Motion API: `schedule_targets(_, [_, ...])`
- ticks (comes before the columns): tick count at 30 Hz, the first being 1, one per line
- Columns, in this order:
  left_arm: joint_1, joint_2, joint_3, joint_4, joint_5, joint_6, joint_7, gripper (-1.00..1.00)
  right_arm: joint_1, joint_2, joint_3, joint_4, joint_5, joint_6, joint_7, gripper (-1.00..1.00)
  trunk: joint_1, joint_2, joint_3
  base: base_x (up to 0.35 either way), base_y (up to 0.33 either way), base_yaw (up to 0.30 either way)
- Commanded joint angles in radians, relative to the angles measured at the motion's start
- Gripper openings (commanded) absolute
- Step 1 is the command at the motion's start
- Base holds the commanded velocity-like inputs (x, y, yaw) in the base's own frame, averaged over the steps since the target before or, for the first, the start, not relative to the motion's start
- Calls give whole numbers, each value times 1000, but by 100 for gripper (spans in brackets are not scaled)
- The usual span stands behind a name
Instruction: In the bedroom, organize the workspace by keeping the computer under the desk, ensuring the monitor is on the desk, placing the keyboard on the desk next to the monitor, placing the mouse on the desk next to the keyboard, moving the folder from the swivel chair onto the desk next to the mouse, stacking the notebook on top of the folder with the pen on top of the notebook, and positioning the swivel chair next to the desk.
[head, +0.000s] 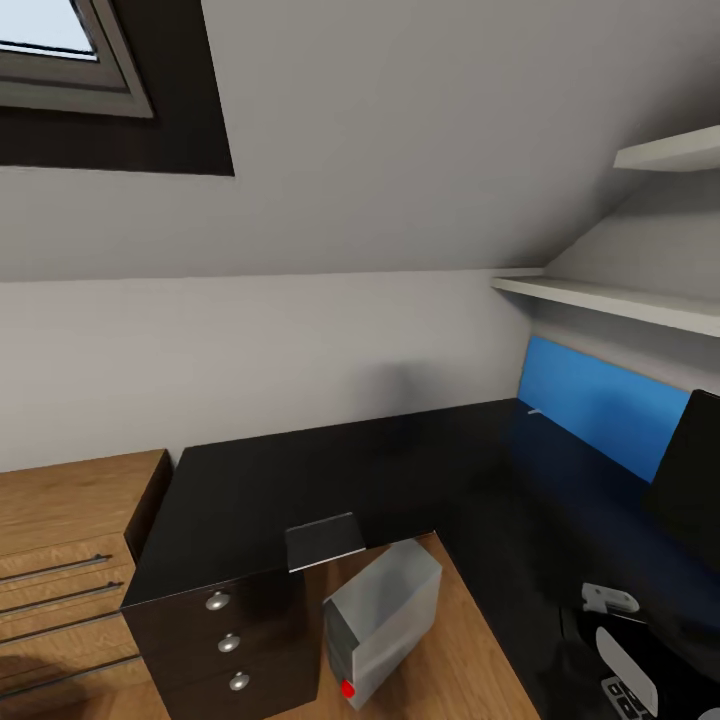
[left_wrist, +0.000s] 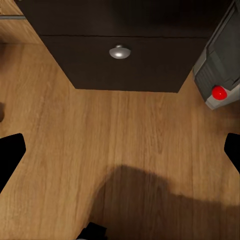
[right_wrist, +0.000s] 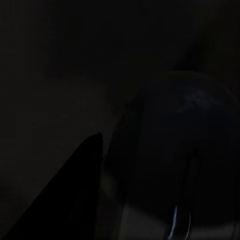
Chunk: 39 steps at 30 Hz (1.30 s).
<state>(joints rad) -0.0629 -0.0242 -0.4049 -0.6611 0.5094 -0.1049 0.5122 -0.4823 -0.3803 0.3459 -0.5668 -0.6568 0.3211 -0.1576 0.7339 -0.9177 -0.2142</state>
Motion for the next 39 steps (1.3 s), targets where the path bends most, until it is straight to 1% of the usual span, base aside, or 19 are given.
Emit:
schedule_targets(1, [-1,1,-7,0,11,-7,6,100,-1,-2,8,-2,-11,2,-10,-100,0,-1,-1,0,0,-116])
schedule_targets(6, [-1,0,-9,0,11,-7,6,100,-1,-2,8,-1,-11,3,-11,-100,0,-1,3,0,0,-141])
schedule_targets(22, [-1,0,-9,0,11,-7,6,100,-1,0,10,1,-10,2,-11,-100,0,-1,4,0,0,-39])
schedule_targets(31, [-1,0,-11,0,11,-7,5,100,-1,0,8,5,-11,-33,-15,-100,0,-1,4,0,0,0])
schedule_targets(33, [-1,0,-11,0,11,-7,5,100,-1,1,9,6,-11,-53,-24,-100,0,-1,4,0,0,0])
schedule_targets(36, [-1,0,-11,0,11,-7,5,100,-1,3,10,7,-11,-84,-65,-100,0,-1,4,0,0,0])
schedule_targets(39, [-1,0,-11,0,11,-7,5,100,-1,5,11,7,-12,-95,-98,-100,0,-1,4,0,0,0])
